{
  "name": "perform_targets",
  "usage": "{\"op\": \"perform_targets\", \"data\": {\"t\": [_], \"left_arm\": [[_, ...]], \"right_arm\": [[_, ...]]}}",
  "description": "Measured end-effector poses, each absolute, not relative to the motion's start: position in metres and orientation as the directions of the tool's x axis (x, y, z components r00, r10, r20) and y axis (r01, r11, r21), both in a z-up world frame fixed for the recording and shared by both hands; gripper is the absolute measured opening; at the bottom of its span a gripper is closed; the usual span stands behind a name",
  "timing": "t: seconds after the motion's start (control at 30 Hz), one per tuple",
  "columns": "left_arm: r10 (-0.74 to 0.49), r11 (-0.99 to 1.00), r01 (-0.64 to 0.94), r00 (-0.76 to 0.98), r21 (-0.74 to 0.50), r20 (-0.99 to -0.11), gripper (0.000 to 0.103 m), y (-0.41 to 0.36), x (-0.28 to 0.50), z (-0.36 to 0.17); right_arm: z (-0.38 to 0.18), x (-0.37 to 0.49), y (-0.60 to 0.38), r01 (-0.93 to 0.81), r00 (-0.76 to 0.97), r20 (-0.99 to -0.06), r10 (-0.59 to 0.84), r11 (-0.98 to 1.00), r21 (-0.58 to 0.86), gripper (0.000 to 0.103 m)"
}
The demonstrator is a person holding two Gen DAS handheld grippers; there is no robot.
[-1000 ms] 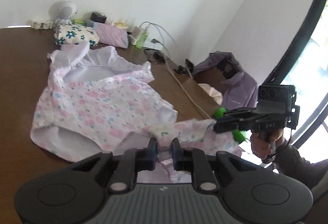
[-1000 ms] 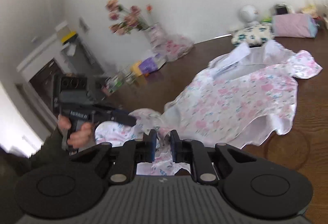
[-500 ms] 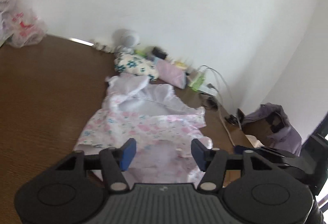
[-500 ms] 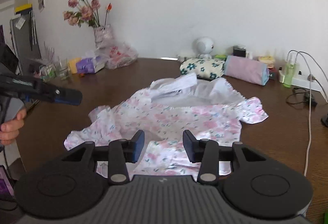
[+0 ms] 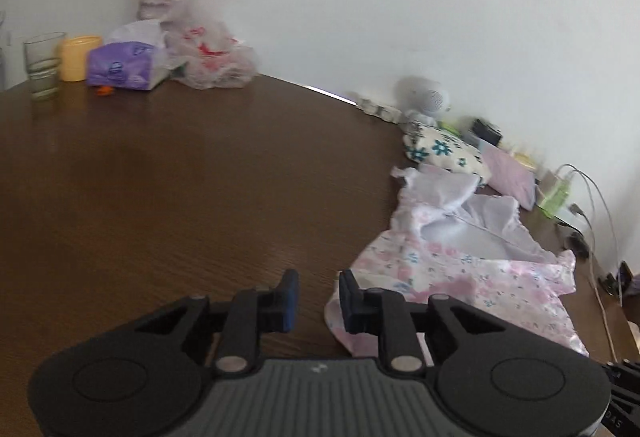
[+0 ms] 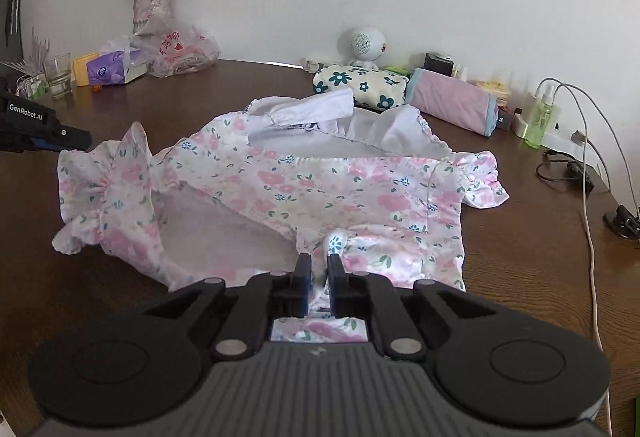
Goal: Fold clothes
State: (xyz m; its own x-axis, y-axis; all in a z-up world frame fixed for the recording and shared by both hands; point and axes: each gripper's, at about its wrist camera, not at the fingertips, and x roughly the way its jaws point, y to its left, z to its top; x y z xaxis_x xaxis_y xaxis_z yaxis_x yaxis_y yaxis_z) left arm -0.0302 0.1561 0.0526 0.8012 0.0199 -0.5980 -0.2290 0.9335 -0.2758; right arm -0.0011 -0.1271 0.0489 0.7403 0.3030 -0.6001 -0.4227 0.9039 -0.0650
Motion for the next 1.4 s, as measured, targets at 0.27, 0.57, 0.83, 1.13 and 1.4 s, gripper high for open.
{"op": "perform_targets", "data": {"t": [0.27,0.57,0.83,1.13,1.4], "left_arm": [[-0.041,0.983,0.137,0.811,0.121,-0.584,0.054,0.035,-0.02,0.074],[0.125,0.948,0.097,0.76,0.302,-0.637,0.006,0.033,-0.024,0.036],[0.162,0.972,-0.05,0.85,0.23,-0.501,0.004,0.034,-0.119,0.053],[0.111,0.937,0.101,0.82,0.333,-0.562,0.025,0.023,-0.175,0.029],[0.108,0.761,0.298,0.817,0.577,-0.566,0.042,-0.003,-0.159,0.016]], "right_arm": [[0.059,-0.008,-0.099,-0.461,0.773,-0.571,0.277,0.863,-0.206,0.04],[0.049,-0.011,-0.107,-0.393,0.801,-0.567,0.192,0.883,-0.257,0.005],[0.074,-0.08,-0.148,-0.297,0.872,-0.446,0.202,0.943,-0.154,0.005],[0.063,-0.146,-0.179,-0.46,0.785,-0.544,0.296,0.867,-0.192,0.036],[0.071,-0.136,-0.161,-0.515,0.782,-0.55,0.294,0.802,-0.302,0.045]]}}
